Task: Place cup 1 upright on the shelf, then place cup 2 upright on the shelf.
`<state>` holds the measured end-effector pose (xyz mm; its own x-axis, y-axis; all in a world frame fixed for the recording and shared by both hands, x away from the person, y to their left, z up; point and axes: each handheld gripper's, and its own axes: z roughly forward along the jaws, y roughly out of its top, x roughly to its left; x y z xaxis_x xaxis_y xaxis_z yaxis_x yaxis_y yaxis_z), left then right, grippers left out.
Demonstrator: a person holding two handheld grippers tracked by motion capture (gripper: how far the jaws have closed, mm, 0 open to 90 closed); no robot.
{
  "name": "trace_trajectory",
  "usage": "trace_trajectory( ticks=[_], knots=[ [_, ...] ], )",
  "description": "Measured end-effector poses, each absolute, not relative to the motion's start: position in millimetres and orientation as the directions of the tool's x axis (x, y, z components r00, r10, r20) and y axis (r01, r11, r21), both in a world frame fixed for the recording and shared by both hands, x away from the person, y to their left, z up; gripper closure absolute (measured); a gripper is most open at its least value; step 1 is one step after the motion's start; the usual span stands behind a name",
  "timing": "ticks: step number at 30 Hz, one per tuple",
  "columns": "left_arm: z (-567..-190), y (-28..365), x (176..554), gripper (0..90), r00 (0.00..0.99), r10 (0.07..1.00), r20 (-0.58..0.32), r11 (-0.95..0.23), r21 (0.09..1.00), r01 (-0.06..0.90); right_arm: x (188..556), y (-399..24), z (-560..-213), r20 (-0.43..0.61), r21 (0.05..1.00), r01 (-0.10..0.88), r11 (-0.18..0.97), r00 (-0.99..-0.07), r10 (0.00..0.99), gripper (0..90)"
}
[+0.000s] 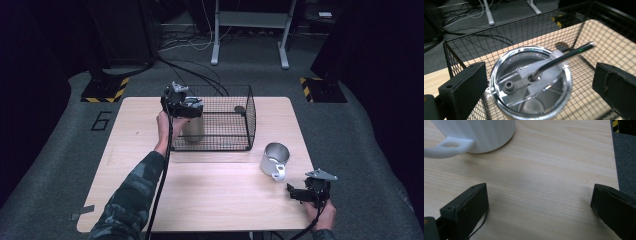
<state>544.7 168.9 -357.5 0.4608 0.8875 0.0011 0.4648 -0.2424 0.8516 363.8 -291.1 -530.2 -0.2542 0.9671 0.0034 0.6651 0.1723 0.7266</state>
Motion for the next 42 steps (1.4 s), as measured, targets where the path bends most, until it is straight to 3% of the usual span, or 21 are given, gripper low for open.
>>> trace_trajectory(
  ticks=[10,21,32,42],
  knots=[
    [-344,176,510,1.2,0.538,0.842,0.026,-0.305,0.847,0.436,364,-291,-530,0.004,0.727,0.665,0.172,-0.254,0.967,0.8],
    [-350,190,473,2.2,0.562,0.825,0.067,-0.352,0.839,0.416,364,-291,-530,0.005,0.726,0.666,0.171,-0.253,0.967,1.0],
    [-381,224,439,2.1,0.532,0.846,0.046,-0.331,0.827,0.454,364,-291,-530,0.006,0.725,0.667,0.169,-0.253,0.968,1.0],
    [-430,255,419,1.9,0.49,0.872,-0.012,-0.299,0.778,0.552,364,-291,-530,0.0,0.725,0.665,0.177,-0.258,0.966,1.0]
  ],
)
